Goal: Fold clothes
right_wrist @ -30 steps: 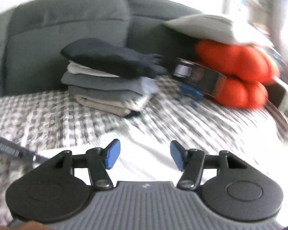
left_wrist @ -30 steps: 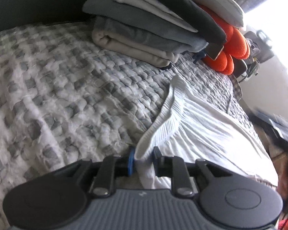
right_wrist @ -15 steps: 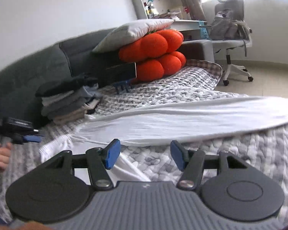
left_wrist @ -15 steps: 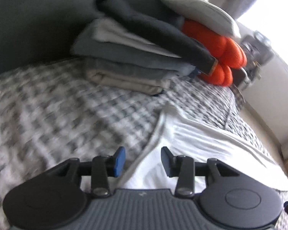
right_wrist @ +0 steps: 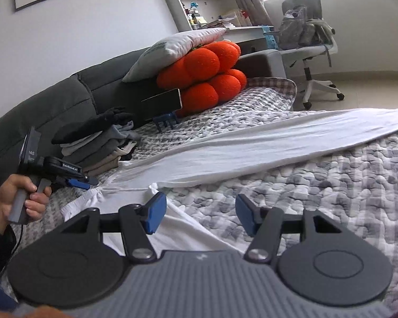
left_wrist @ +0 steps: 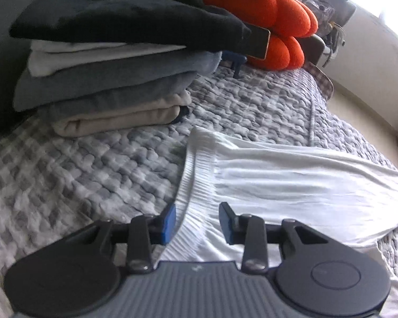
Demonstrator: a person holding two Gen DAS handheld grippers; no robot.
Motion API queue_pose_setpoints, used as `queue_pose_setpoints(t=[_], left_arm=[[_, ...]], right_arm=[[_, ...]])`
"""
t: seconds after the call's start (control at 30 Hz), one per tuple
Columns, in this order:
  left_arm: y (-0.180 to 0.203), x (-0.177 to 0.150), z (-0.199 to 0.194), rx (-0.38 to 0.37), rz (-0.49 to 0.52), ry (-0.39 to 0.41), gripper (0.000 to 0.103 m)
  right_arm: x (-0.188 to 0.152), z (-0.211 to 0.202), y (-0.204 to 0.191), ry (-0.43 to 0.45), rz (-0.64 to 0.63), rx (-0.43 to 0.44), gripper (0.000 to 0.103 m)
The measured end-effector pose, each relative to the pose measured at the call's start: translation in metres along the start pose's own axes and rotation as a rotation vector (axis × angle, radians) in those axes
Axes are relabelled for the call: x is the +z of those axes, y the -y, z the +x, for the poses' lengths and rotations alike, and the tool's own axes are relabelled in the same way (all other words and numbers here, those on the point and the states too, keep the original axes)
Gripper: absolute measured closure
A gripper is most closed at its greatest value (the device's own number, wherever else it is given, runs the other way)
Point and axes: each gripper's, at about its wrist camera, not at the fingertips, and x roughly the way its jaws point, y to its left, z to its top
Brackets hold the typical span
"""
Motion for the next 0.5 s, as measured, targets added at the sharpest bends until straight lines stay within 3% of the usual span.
queue_pose_setpoints(t=[0.13, 0.3, 0.5], left_arm=[[0.004, -0.002, 0.01, 0.014, 0.038, -0.023, 0.067], [0.005, -0.002, 0.005, 0.023, 0.065, 0.005, 0.092], [0.009, -0.005, -0.002, 0.025, 0.101, 0.033, 0.099]], right_arm=[[-0.001, 0.002, 0.0, 0.006, 0.006, 0.005, 0.041], [-0.003, 0.003, -0.002, -0.006, -0.012, 0.002, 0.041], [-0.002, 0.003, -0.004, -0.002, -0.005, 0.003, 0.041]])
